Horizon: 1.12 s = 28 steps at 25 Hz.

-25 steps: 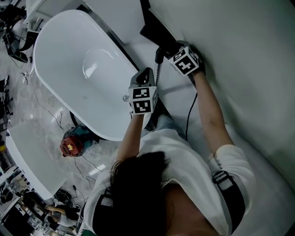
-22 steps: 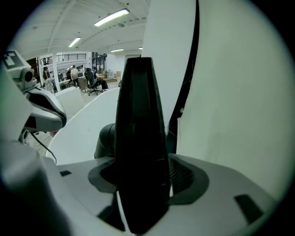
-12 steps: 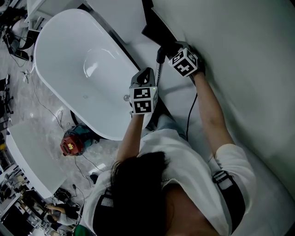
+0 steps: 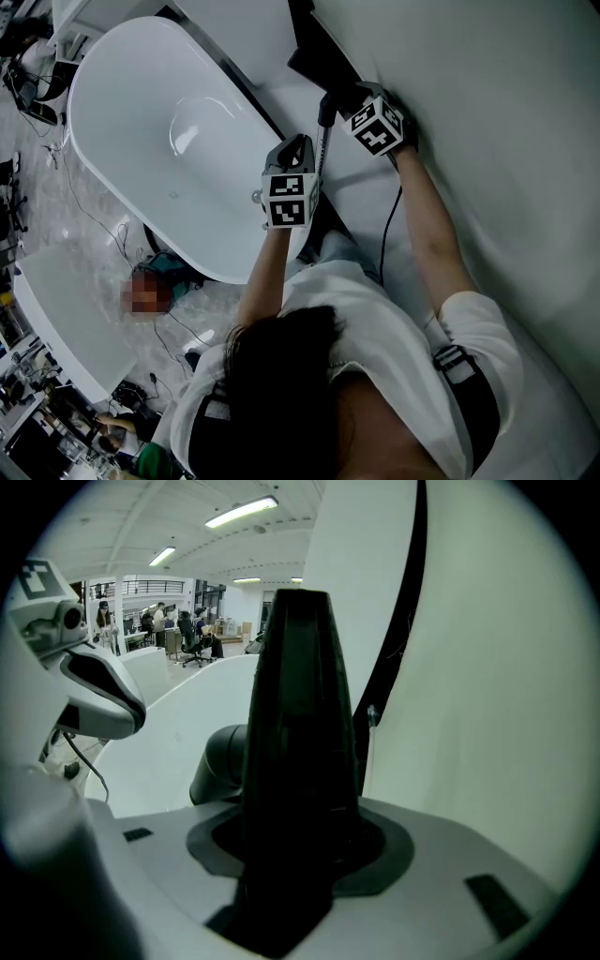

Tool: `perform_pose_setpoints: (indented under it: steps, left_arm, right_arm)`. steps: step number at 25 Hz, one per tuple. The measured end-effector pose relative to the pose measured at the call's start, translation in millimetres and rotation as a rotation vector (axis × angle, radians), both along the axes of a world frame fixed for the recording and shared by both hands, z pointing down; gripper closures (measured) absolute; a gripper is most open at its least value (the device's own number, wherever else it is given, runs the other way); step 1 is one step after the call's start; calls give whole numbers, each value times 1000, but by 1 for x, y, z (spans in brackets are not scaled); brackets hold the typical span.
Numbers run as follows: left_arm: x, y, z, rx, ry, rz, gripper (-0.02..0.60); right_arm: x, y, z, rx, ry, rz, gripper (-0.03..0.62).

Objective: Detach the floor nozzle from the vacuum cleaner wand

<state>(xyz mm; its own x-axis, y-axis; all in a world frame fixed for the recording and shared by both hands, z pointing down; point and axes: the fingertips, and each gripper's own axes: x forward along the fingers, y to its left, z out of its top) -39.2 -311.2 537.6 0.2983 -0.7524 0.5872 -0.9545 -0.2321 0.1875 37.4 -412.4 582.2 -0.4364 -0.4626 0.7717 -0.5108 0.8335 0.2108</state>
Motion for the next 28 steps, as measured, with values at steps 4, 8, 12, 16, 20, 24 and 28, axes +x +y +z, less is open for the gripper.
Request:
perform_pose_setpoints:
  steps: [4, 8, 12, 16, 20, 24, 28]
  left_arm:
    - [5, 0, 7, 4, 16, 29, 575]
    - [7, -3, 14, -22, 72, 51, 531]
    - [12, -6, 20, -41, 105, 81, 488]
    - [18, -9, 31, -71, 119, 123, 416]
    - [25, -15, 42, -93, 122, 142, 376]
    - [28, -22, 53, -110, 101, 176, 367]
    - [33, -26, 66, -136, 91, 200, 359]
  right_arm:
    - [3, 2, 2, -3, 0, -9, 381]
    - [1, 1, 3, -5, -3, -14, 381]
    - [1, 1, 3, 0, -13, -15, 381]
    - [0, 2, 2, 2, -15, -17, 381]
    - [1, 2, 1, 5, -20, -19, 381]
    - [-1, -1, 0, 1, -22, -24, 381]
    - [-4, -3, 3, -2, -22, -27, 381]
